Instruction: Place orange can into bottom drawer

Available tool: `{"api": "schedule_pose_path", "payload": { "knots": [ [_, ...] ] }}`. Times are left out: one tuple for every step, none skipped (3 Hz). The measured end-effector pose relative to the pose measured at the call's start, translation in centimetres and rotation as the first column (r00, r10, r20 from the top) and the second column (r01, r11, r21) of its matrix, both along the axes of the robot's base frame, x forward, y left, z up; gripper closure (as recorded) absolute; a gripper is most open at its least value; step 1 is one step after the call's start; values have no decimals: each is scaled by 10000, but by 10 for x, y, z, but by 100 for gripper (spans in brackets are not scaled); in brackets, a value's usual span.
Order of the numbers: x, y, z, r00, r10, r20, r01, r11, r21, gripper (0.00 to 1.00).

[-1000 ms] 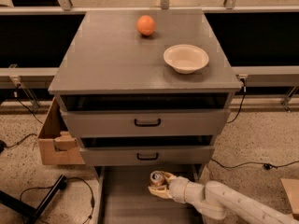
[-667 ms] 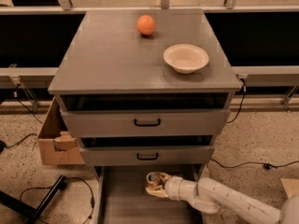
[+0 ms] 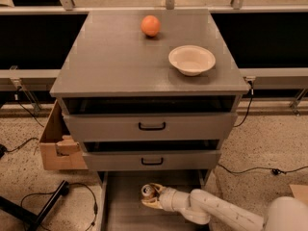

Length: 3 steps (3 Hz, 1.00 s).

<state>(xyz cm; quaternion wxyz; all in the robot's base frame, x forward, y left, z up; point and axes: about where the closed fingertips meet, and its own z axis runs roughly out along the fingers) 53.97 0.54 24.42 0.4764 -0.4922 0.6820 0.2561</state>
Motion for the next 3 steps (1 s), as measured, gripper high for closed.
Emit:
{"api": "schedule_pose_path", "payload": {
  "knots": [
    [-11,16,-32,10000,1,-29,-1,9999,145,100],
    [-19,24,-70,9972,-16,-743,62,9981,619,100],
    [-17,25,-71,9973,-28,-736,77,9978,662,74]
  ]
}}
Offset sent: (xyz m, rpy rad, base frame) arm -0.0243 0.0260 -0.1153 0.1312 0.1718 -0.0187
